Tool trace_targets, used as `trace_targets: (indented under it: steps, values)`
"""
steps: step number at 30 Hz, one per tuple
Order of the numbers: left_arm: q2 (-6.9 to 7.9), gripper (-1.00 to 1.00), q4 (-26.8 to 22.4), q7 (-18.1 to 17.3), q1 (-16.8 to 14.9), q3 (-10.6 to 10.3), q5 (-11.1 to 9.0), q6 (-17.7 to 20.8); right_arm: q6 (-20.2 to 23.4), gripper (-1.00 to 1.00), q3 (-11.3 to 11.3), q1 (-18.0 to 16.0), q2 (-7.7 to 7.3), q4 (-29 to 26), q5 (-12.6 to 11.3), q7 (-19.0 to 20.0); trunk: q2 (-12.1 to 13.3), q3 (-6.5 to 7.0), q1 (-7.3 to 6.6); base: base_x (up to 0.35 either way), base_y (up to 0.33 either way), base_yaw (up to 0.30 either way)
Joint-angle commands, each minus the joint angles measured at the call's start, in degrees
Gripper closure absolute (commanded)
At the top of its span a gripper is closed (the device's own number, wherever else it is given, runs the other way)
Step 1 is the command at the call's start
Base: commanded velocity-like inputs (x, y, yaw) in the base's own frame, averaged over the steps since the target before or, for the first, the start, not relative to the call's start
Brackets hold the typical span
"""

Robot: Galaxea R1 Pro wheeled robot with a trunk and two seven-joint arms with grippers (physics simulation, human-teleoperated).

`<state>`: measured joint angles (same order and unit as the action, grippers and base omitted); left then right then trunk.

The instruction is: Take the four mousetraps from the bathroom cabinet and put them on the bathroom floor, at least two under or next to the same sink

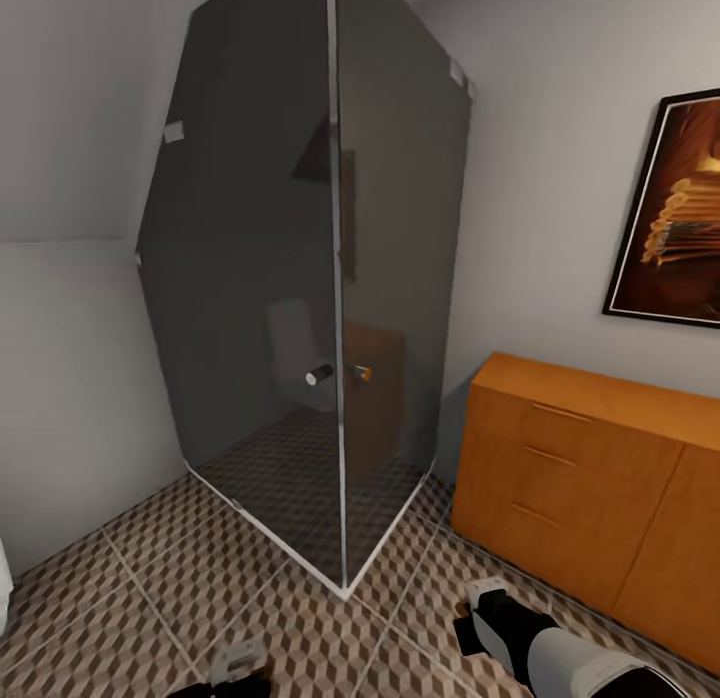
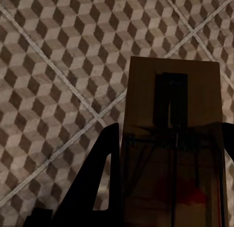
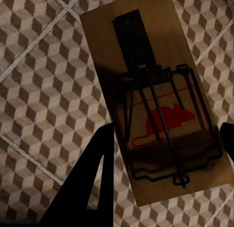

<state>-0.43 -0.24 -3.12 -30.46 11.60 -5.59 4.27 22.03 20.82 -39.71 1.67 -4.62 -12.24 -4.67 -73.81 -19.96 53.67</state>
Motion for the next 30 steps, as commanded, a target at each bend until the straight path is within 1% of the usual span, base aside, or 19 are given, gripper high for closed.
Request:
trace_targets:
  steps: [1,9,30]
  values:
    - [-0.01,1.00,-0.03,-0.04,-0.04,0.18,-0.48,0.30,0.30,1.00,0.45,-0.01,-0.03,-0.12,-0.68,-0.20,-0.04,-0.07,0.00,0.000,0.000,0.140]
    - [-0.01,1.00,-0.03,-0.04,-0.04,0.16,-0.47,0.30,0.30,1.00,0.45,-0.02,0.00,-0.12,-0.68,-0.08,-0.04,-0.07,0.00,0.000,0.000,0.081]
    - [-0.01,1.00,-0.03,-0.04,-0.04,0.18,-0.47,0.30,0.30,1.00,0.45,0.02,0.00,-0.12,-0.68,-0.07,-0.04,-0.07,0.00,0.000,0.000,0.265]
